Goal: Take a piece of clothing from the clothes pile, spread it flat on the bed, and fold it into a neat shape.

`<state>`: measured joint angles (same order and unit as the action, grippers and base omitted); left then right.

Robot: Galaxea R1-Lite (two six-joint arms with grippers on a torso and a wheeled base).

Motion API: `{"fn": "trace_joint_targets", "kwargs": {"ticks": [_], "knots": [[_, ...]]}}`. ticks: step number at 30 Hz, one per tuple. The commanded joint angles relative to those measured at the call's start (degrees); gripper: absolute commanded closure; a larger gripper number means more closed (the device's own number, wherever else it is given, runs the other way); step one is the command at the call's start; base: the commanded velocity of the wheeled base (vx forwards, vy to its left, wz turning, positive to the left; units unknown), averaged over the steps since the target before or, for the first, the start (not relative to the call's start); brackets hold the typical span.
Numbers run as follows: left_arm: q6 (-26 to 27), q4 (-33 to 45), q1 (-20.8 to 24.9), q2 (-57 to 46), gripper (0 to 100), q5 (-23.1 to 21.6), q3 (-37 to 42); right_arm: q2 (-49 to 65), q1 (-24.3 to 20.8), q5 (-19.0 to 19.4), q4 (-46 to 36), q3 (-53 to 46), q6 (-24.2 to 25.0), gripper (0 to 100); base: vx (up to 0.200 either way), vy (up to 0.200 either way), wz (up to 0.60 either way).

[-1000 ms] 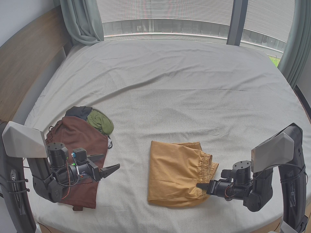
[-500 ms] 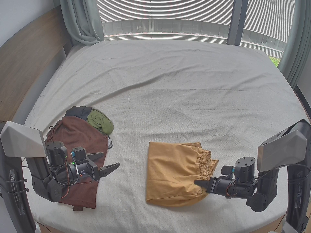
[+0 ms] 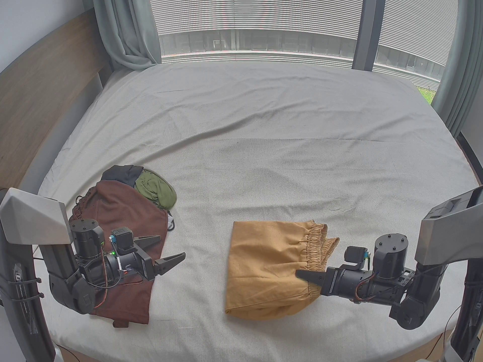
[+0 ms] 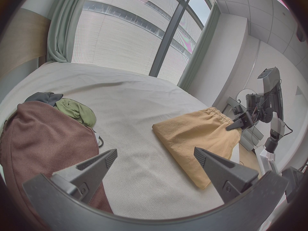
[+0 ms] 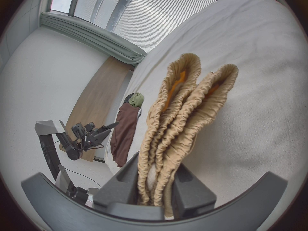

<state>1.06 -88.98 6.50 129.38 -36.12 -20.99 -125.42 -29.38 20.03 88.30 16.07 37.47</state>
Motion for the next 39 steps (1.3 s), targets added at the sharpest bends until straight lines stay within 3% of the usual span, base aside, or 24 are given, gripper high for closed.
{"fn": "trace_joint_targets", "kwargs": {"ticks": [1,10,26,30,39], "knots": [[0.3,-0.1,0.0,0.3,0,0.1,0.1,4.6,-0.6,-0.1,0.0,0.5,-0.2,100,0.0,0.0,0.0],[1.0,-0.1,0.0,0.2,0,0.1,0.1,8.5,-0.6,1.1,-0.1,4.3,-0.6,100,0.0,0.0,0.0],[1.0,-0.1,0.0,0.3,0,0.1,-0.1,6.9,0.5,1.2,-1.4,21.0,1.2,100,0.0,0.0,0.0],[1.0,-0.1,0.0,0.3,0,0.1,-0.1,5.3,2.7,1.2,-3.7,25.6,4.4,100,0.0,0.0,0.0],[1.0,-0.1,0.0,0.3,0,0.1,0.1,1.0,5.2,1.6,-12.5,36.4,4.8,100,0.0,0.0,0.0]]}}
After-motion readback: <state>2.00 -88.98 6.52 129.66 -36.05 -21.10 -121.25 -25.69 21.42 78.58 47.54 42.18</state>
